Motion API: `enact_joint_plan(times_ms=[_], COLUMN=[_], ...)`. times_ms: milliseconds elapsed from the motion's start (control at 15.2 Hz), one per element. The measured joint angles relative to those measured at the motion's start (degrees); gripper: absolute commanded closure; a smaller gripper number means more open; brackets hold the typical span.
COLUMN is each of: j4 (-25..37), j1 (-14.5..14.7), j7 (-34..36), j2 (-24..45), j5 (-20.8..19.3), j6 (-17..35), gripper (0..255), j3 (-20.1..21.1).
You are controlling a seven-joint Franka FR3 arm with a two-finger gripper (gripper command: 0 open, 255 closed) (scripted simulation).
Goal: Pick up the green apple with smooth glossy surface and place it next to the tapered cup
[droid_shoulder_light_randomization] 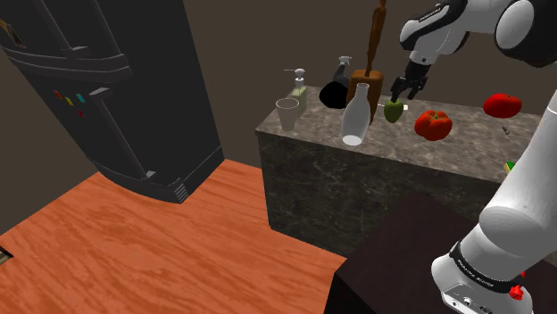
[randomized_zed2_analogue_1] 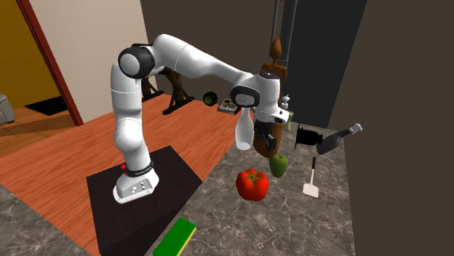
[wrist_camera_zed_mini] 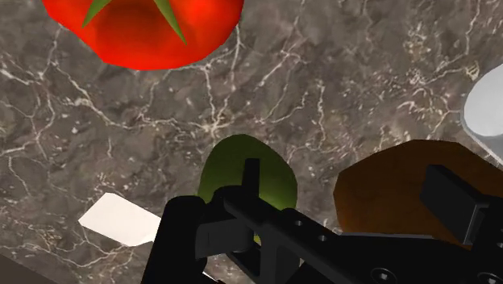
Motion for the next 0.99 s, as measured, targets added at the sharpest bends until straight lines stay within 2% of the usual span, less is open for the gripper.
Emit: enact_joint_plan(times_ms=[330, 990], j4=[9.06, 8.24], j1=[-4.98, -5.75], j7=[-4.32, -5.85], j2=[9.91, 13.58], j5=[6.42, 9.0], j6=[-1.17, 2.76], gripper=[0, 0], j3=[0.22, 1.41])
